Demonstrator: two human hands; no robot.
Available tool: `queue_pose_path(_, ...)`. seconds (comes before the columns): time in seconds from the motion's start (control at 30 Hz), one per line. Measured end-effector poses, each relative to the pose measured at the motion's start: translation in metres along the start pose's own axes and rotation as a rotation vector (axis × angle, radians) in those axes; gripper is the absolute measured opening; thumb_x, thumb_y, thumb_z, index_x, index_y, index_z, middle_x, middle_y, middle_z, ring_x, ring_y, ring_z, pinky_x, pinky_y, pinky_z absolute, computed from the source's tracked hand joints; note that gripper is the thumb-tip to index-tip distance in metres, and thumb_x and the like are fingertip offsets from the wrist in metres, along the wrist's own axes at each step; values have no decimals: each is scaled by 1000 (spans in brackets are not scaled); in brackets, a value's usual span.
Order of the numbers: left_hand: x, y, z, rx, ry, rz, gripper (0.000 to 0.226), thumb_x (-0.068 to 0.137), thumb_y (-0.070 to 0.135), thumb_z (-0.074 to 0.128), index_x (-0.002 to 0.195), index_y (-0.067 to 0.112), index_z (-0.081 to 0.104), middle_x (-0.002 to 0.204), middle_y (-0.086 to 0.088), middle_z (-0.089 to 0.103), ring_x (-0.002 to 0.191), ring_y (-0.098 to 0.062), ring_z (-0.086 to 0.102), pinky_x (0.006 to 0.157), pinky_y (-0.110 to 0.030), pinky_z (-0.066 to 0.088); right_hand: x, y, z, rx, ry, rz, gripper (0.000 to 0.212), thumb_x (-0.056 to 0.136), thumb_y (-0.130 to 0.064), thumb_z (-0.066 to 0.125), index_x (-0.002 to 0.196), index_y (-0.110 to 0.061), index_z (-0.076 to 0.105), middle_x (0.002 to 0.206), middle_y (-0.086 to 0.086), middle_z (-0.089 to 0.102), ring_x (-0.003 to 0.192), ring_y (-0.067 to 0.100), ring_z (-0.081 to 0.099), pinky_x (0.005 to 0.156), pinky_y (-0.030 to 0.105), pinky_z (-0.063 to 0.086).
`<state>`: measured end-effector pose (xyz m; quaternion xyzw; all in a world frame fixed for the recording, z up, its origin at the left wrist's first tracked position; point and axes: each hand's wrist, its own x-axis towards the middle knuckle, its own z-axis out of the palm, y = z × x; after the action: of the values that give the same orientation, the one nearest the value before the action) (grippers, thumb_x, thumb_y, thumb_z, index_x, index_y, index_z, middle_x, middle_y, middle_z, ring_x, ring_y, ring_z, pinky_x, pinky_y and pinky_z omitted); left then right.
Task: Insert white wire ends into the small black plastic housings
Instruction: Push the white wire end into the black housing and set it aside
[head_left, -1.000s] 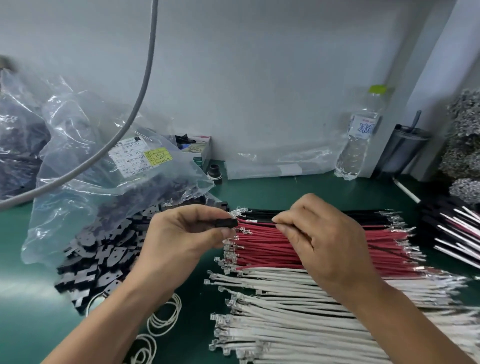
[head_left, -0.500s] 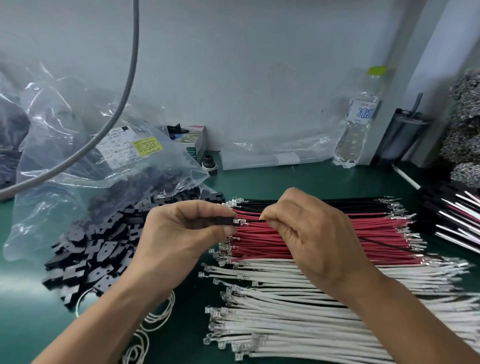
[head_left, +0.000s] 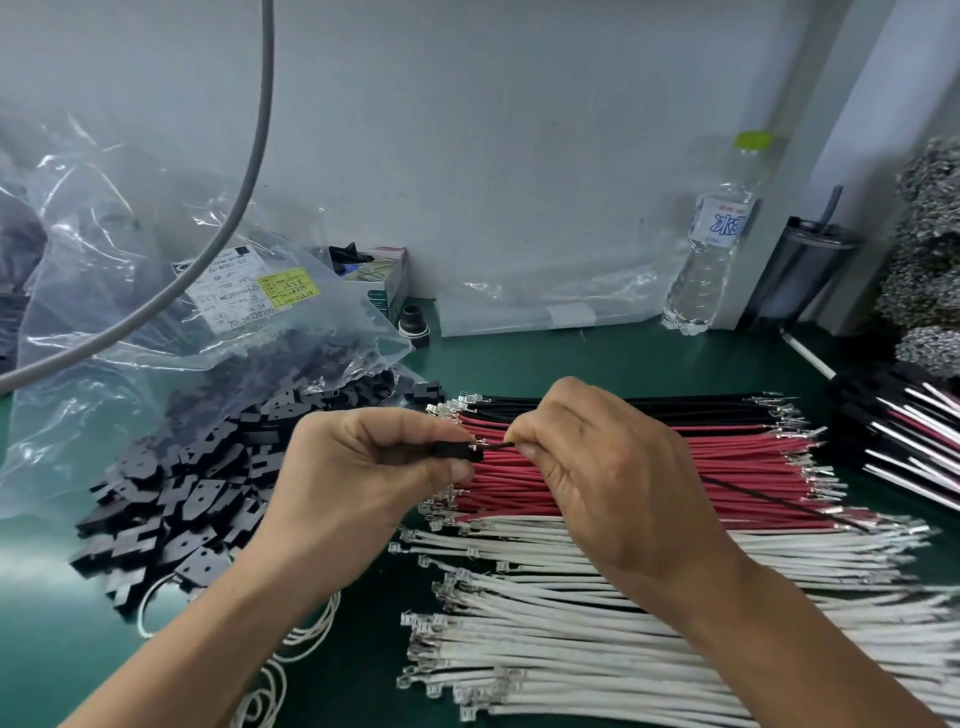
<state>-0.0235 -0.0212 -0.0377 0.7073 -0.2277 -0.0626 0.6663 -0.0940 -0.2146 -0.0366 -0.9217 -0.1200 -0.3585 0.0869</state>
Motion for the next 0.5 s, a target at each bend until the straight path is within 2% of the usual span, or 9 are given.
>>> queue_pose_path(0.2,-1,3,3,-84,32,-21,23,69,-2,84,87,12,82,82,-9,80,75,-23,78,65,-19,60,-3,7,4,191,-2,119,17,98,-27,57,97,-19,72,90,-11,59,77,8,58,65,27,49)
queue_pose_path(0.3,-2,2,4,-84,43,-35,20,68,-1,85,84,9,82,81,-8,80,74,-21,78,62,-15,57,-2,4,8,153,2,92,15,99,-23,57,97,-15,71,91,-8,58,78,9,56,69,22,46)
queue_pose_path(0.5,-3,0,5,-67,48,-6,21,68,-1,86,84,11,83,79,-8,80,72,-22,78,63,-16,57,-5,-4,13,136,31,64,17,102,-18,53,97,-12,69,90,-3,57,77,14,55,67,32,49)
